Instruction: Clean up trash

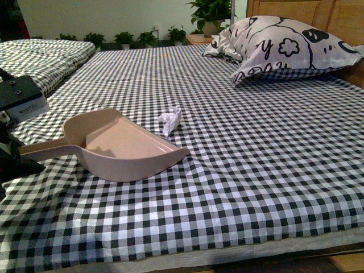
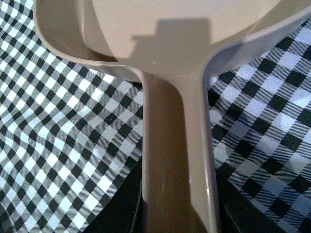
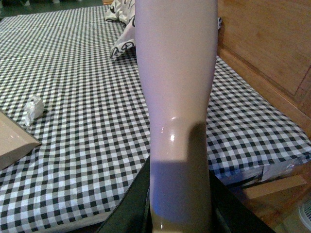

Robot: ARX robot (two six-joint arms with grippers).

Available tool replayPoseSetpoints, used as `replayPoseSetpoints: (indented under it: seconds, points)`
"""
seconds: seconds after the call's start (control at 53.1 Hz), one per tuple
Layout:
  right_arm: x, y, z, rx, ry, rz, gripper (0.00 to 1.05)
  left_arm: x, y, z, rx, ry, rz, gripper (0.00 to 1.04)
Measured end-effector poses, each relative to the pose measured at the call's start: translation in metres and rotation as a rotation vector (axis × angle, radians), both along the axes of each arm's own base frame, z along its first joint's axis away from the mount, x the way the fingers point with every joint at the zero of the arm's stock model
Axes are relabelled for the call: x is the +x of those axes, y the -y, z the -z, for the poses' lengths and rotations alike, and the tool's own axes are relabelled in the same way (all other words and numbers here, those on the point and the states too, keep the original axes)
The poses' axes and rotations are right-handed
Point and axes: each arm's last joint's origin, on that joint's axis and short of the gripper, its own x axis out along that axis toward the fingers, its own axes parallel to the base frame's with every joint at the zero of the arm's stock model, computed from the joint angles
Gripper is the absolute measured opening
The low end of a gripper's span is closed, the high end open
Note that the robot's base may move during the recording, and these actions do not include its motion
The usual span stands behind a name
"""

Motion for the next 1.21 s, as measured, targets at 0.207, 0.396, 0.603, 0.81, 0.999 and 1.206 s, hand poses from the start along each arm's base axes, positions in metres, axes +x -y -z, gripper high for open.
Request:
replayPoseSetpoints:
  seconds: [0.207, 0.396, 0.603, 0.81, 0.999, 1.206]
  points:
    - [0.0, 0.0, 0.0, 0.0, 0.0, 0.0, 0.19, 0.0011, -0.0017, 0.0015, -0.004, -0.009, -0.002, 0.27]
    - [0.0, 0.0, 0.0, 0.0, 0.0, 0.0, 0.19, 0.001, -0.0019, 0.0032, -0.007, -0.019, -0.001, 0.27]
    - [0.0, 0.0, 0.0, 0.0, 0.0, 0.0, 0.19, 0.0007, -0.0022, 0.0042, -0.006, -0.03, -0.003, 0.27]
    - [0.0, 0.0, 0.0, 0.0, 0.0, 0.0, 0.19, 0.0007, -0.0022, 0.0041, -0.006, -0.03, -0.003, 0.27]
    - [0.0, 0.0, 0.0, 0.0, 0.0, 0.0, 0.19, 0.0007, -0.0022, 0.0041, -0.006, -0.03, -0.003, 0.27]
    - [0.0056, -0.0015, 0.0012, -0.023, -0.172, -0.032, 0.19, 0.0007, -0.0023, 0.0042, -0.005, -0.031, -0.004, 0.27]
